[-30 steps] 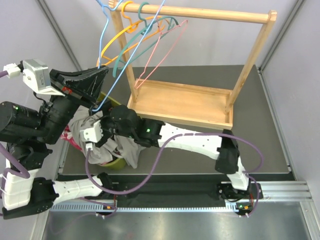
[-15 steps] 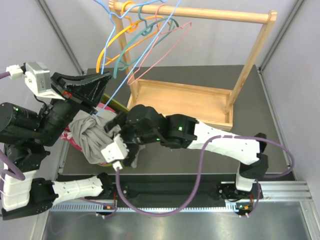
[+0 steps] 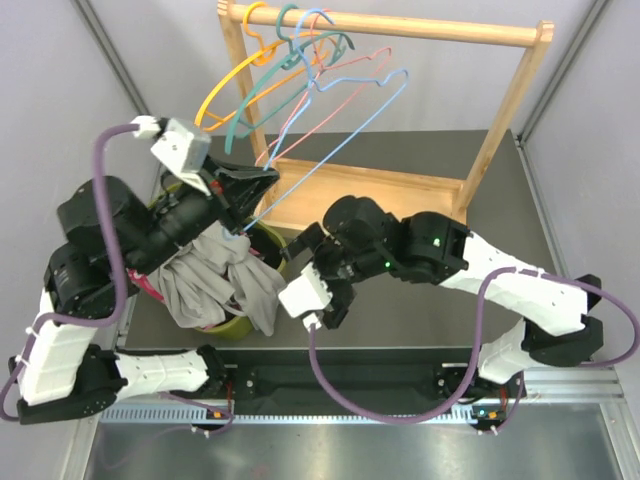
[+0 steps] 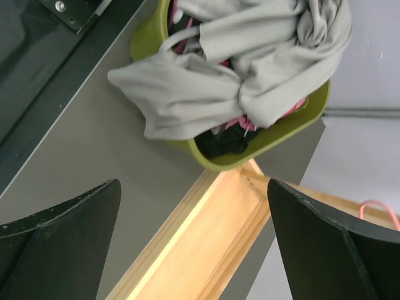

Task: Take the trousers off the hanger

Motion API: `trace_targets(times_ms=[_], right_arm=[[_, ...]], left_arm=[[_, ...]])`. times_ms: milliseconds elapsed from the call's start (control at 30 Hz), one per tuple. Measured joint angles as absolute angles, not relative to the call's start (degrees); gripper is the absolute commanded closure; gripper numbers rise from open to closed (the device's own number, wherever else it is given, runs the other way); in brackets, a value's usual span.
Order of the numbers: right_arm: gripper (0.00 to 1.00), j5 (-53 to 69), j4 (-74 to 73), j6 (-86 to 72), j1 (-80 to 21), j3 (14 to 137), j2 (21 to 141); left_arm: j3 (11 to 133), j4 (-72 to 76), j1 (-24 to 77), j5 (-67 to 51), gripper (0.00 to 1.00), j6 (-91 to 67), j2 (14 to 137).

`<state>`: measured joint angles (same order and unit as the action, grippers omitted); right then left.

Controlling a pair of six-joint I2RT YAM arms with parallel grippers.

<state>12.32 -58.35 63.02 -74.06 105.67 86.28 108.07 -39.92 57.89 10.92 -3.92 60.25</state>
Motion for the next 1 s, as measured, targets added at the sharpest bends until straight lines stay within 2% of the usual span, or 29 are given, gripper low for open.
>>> trace_targets(times_ms=[500,767,1000], right_arm=[[0.0,22.8,-61.4,60.8,-55.2,98.2,72.6],[0.0,27.1,-60.5,57.8,-42.3,88.4,57.0],[0.0,29.5,-59.7,55.5,-30.9,74.4,39.4]], left_arm=[[108.3,-41.0,57.0,19.0,1.0,2.3,75.6],[110.9,-35.6,51.1,19.0,1.0,2.4,84.2],[112.9,-34.7,45.5,12.3,1.0,-1.6,85.6]])
